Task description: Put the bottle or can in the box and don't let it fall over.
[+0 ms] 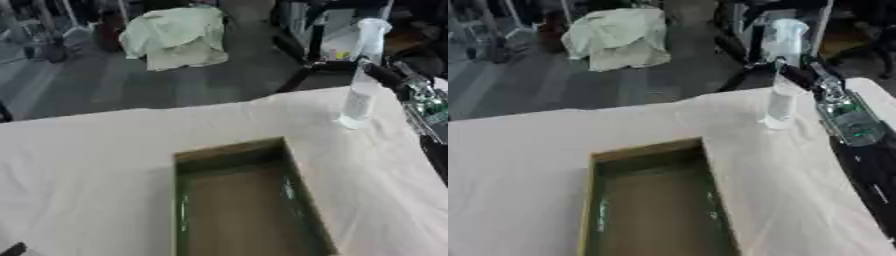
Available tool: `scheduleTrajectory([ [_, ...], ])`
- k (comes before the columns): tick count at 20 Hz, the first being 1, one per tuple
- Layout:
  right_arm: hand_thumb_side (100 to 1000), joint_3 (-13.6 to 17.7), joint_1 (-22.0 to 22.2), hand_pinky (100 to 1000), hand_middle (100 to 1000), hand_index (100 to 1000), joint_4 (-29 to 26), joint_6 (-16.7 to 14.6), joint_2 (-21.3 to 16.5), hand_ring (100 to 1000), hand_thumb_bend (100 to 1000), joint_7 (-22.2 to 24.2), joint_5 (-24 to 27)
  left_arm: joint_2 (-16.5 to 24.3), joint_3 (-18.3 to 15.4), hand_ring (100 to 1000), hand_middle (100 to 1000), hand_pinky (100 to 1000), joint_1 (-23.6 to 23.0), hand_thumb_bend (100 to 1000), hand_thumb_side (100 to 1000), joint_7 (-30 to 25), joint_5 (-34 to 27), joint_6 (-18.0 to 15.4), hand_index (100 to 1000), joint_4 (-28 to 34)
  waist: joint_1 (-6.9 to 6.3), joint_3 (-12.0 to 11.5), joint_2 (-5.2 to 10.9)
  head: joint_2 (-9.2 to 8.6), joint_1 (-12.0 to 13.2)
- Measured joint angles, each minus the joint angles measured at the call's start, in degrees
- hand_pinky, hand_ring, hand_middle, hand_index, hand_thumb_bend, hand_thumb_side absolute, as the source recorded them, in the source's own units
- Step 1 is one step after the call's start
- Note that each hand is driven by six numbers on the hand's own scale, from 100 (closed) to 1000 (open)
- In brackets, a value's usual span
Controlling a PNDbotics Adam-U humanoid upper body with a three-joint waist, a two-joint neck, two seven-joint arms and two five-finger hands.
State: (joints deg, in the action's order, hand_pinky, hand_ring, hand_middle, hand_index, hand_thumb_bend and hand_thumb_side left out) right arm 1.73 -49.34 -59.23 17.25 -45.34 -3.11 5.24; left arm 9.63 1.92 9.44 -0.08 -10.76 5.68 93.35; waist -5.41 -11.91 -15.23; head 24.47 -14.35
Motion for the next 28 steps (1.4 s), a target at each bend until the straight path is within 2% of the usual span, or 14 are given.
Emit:
scheduleTrajectory([
  [10,626,0.0,-0.3,1000,1000,1000,0.0,0.2,-0.4,1000,100,-0.2,-0.2,0.0,0.0,825,904,1000,0.2,100,935,0.0,0.1,0.0,786,0.3,0.25,-0.8,-0.93,-0.53,-0.4],
  [28,631,0.2,-0.3,1000,1000,1000,-0.3,0.3,-1.3,1000,100,-0.2,-0.2,0.0,0.0,824,905,1000,0.4,100,935,0.0,0.3,-0.1,786,0.7,0.51,-1.0,-1.6,-1.09,-1.0],
])
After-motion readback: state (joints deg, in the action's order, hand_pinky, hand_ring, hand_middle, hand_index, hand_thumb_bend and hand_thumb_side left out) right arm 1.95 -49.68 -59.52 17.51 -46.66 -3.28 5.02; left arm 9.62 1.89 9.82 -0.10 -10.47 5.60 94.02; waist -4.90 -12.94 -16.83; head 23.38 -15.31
